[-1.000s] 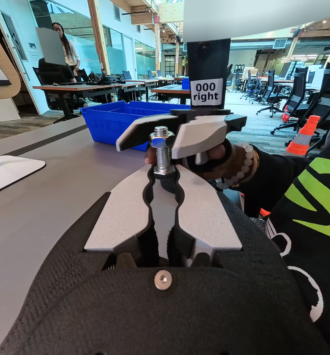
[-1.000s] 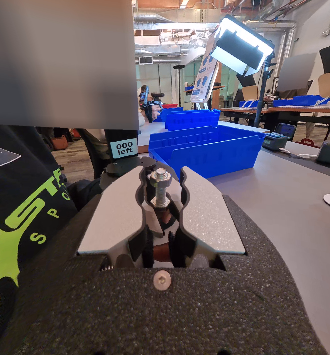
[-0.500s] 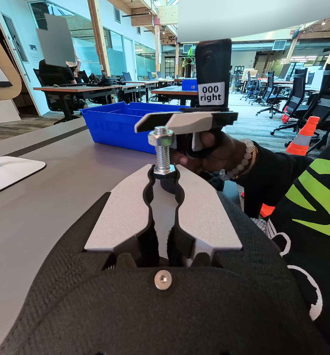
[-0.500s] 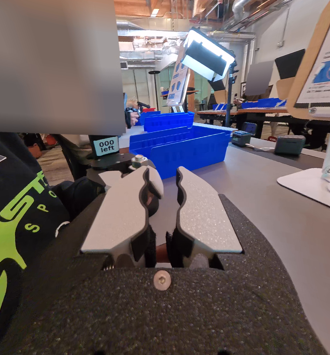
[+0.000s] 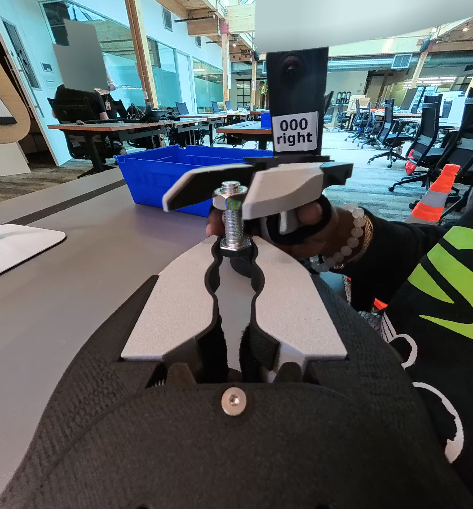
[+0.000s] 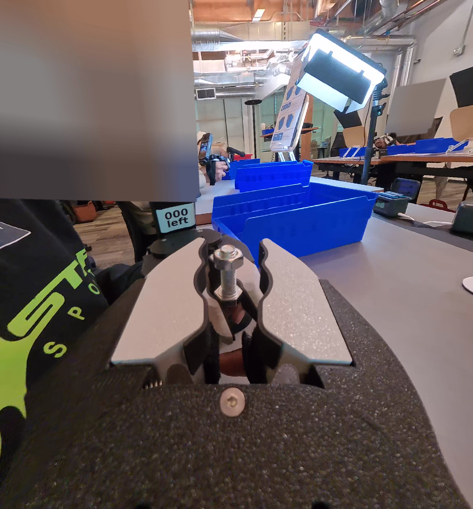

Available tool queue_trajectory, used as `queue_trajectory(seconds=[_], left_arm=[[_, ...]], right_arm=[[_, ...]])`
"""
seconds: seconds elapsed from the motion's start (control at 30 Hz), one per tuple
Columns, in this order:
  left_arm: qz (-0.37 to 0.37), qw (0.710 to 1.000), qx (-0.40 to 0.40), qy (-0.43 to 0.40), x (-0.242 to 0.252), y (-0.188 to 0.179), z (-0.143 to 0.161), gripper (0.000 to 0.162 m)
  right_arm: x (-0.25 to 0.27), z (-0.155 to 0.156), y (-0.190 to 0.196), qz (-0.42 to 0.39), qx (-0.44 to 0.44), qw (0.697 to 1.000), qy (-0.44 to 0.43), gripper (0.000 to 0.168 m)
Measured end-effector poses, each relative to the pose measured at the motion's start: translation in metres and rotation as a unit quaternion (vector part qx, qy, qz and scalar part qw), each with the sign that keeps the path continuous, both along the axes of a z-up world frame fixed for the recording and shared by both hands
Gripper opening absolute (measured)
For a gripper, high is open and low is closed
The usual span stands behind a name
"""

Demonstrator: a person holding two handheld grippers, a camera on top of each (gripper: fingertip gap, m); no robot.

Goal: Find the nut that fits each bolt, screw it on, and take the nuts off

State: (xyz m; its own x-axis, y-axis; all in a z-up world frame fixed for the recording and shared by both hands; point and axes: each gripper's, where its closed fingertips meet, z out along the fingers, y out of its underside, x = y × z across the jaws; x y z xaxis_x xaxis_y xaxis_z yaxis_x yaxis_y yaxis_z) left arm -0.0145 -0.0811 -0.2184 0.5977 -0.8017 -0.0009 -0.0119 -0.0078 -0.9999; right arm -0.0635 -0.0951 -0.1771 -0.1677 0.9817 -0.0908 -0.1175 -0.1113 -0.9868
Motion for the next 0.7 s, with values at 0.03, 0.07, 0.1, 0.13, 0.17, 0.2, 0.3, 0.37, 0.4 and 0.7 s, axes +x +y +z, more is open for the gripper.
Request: queue_trajectory(seconds=[0.03,0.07,0.1,0.13,0.17,0.2,0.3,0.37,0.4,0.7], left_arm=[[0.0,1.0,0.0,0.0,0.0,0.0,0.0,0.018],[0.0,1.0,0.0,0.0,0.0,0.0,0.0,0.018],[0.0,1.0,0.0,-0.001,0.0,0.0,0.0,0.018],[-0.001,1.0,0.001,-0.002,0.0,0.0,0.0,0.018],[-0.001,1.0,0.0,-0.002,0.0,0.0,0.0,0.018],[0.0,1.0,0.0,-0.002,0.0,0.0,0.0,0.018],[0.0,1.0,0.0,-0.004,-0.001,0.0,0.001,0.018],[0.0,1.0,-0.001,-0.004,-0.001,0.0,0.001,0.018],[0.001,1.0,-0.001,-0.005,-0.001,0.0,0.001,0.018],[0.0,1.0,-0.001,-0.003,0.0,0.0,0.0,0.018]], right_arm=[[-0.001,0.0,0.0,-0.001,-0.001,1.0,0.001,0.035],[-0.002,-0.001,0.001,-0.002,-0.002,1.0,0.001,0.035],[-0.001,-0.001,0.001,-0.002,-0.004,1.0,0.001,0.034],[0.0,-0.001,0.002,-0.004,-0.004,1.0,0.001,0.034],[0.002,-0.001,0.003,-0.007,-0.003,1.0,0.002,0.034],[0.004,-0.001,0.004,-0.008,-0.001,1.0,0.002,0.034],[0.012,0.0,0.007,-0.017,0.004,1.0,0.002,0.035],[0.018,-0.001,0.01,-0.022,0.006,1.0,0.003,0.035],[0.02,-0.001,0.011,-0.026,0.007,1.0,0.003,0.036],[0.039,0.002,0.028,-0.066,-0.002,0.998,0.015,0.027]])
